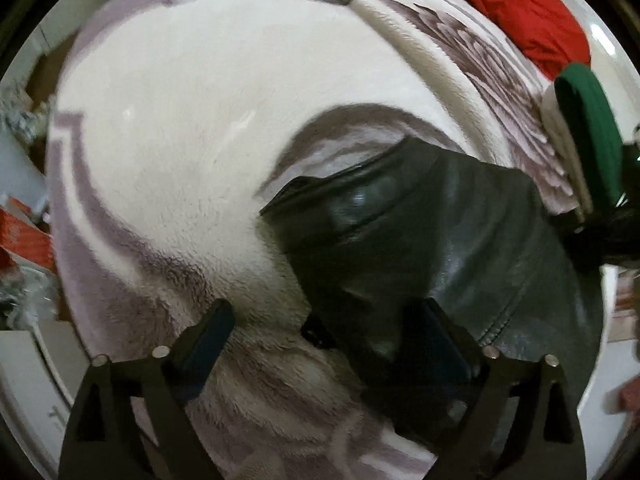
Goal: Fold large clothes
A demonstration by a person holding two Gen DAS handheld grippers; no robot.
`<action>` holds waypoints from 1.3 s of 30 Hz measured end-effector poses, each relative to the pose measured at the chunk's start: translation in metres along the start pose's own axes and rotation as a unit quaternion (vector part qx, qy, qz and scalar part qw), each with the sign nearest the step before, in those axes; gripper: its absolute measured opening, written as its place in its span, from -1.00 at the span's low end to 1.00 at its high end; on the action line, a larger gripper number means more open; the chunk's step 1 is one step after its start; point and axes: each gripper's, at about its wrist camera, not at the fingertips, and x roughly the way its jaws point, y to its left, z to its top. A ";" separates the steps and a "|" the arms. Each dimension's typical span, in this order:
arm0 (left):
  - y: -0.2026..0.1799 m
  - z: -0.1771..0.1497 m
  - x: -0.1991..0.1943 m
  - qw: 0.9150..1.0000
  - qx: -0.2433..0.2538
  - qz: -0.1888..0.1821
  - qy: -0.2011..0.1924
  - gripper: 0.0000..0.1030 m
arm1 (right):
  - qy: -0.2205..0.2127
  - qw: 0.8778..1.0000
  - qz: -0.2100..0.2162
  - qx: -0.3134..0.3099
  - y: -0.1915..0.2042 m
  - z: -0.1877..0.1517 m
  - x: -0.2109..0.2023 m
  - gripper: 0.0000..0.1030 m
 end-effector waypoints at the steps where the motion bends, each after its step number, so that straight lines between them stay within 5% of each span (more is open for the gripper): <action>1: 0.003 0.001 0.000 1.000 -0.001 -0.007 0.003 0.87 | 0.007 1.000 -0.002 0.004 -0.002 0.003 0.008 -0.74; 5: 0.006 0.005 -0.021 1.000 -0.019 0.000 0.011 0.86 | 0.031 0.999 0.003 0.024 -0.008 0.014 0.019 -0.74; 8: 0.006 0.005 -0.048 0.999 -0.031 0.006 -0.014 0.86 | 0.035 0.999 0.007 0.019 -0.006 0.014 -0.008 -0.62; 10: 0.001 0.007 -0.059 0.999 -0.024 0.009 -0.034 0.86 | 0.001 1.000 0.016 0.004 -0.004 0.002 -0.050 -0.59; 13: -0.007 0.015 -0.046 0.998 0.003 0.040 -0.038 0.86 | -0.045 0.999 0.003 -0.008 -0.004 -0.019 -0.092 -0.43; 16: -0.001 0.024 -0.016 0.996 0.013 0.082 -0.011 0.87 | -0.037 0.998 0.048 0.011 -0.013 -0.048 -0.112 -0.43; 20: 0.009 0.023 -0.002 0.997 0.018 0.072 0.002 0.91 | 0.042 0.996 0.079 0.019 -0.013 -0.054 -0.066 -0.43; 26: 0.021 0.019 0.001 0.997 0.025 0.072 -0.004 0.92 | 0.051 0.998 -0.009 0.029 -0.014 -0.029 0.013 -0.52; 29: 0.019 0.021 -0.002 0.997 0.026 0.069 0.001 0.92 | 0.055 0.997 -0.049 -0.001 0.004 -0.028 0.015 -0.52; 33: 0.016 0.015 -0.010 0.996 0.042 0.079 -0.003 0.92 | 0.057 0.998 -0.035 0.014 0.014 -0.038 -0.026 -0.49; 35: 0.023 0.011 -0.009 0.997 0.032 0.073 0.000 0.92 | 0.040 0.999 0.018 0.003 0.025 -0.055 -0.053 -0.49; 39: 0.025 0.013 -0.006 0.998 0.021 0.066 0.000 0.92 | 0.121 0.991 0.060 -0.007 0.040 -0.096 -0.020 -0.49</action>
